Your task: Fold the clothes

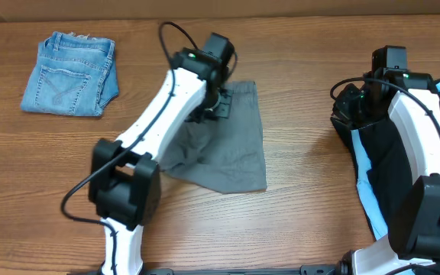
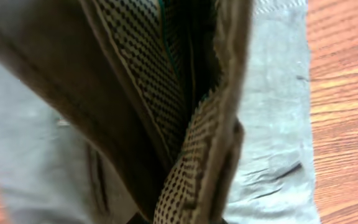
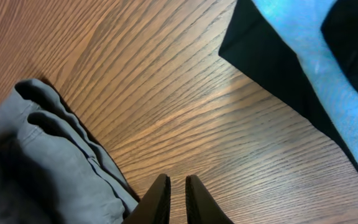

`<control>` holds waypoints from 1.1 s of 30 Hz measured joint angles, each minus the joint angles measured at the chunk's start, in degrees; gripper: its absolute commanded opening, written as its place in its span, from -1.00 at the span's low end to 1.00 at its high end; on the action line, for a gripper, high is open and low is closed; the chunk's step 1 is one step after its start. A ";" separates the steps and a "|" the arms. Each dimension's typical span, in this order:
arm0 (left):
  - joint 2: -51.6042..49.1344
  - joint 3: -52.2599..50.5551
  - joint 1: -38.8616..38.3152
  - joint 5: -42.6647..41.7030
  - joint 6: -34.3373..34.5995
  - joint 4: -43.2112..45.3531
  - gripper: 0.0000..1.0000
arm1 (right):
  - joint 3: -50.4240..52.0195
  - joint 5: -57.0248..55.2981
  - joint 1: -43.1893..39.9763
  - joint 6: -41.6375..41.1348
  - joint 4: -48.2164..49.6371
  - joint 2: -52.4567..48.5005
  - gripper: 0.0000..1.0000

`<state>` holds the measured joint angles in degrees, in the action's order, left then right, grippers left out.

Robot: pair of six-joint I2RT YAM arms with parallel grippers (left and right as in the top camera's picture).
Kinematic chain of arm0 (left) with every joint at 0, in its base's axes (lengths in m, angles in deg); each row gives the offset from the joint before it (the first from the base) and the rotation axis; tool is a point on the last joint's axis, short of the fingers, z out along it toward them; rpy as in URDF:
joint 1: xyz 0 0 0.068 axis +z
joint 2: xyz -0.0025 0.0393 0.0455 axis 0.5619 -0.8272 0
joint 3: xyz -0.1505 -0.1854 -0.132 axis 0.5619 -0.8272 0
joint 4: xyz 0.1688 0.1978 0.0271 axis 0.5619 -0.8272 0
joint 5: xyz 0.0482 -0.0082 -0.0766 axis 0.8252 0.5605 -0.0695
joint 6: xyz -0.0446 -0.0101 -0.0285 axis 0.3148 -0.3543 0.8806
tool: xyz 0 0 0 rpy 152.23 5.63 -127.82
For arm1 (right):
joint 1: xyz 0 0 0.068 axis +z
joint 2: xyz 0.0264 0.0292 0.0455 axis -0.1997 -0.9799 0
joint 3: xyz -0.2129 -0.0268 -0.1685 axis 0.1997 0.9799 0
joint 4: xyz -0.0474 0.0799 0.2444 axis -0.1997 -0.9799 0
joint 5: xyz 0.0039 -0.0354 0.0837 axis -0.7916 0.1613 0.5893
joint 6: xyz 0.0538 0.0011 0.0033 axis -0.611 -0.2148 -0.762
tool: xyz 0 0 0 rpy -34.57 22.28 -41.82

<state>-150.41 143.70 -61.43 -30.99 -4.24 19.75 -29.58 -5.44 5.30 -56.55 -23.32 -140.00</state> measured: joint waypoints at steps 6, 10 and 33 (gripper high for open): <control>-1.33 0.00 -3.69 -0.46 1.64 -0.35 -0.69 | 0.00 -0.02 0.00 0.17 0.44 0.00 -0.73; -1.33 0.00 -5.05 -0.46 2.36 -0.35 -0.47 | 0.00 -0.04 0.00 0.17 0.59 0.00 -0.73; -1.33 0.00 -4.57 -16.35 4.59 1.31 -0.09 | 0.00 3.15 0.00 8.55 1.16 0.00 -0.48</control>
<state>-151.75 143.70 -66.00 -47.34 0.35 21.06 -29.58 -2.29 5.30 -48.00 -22.17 -140.00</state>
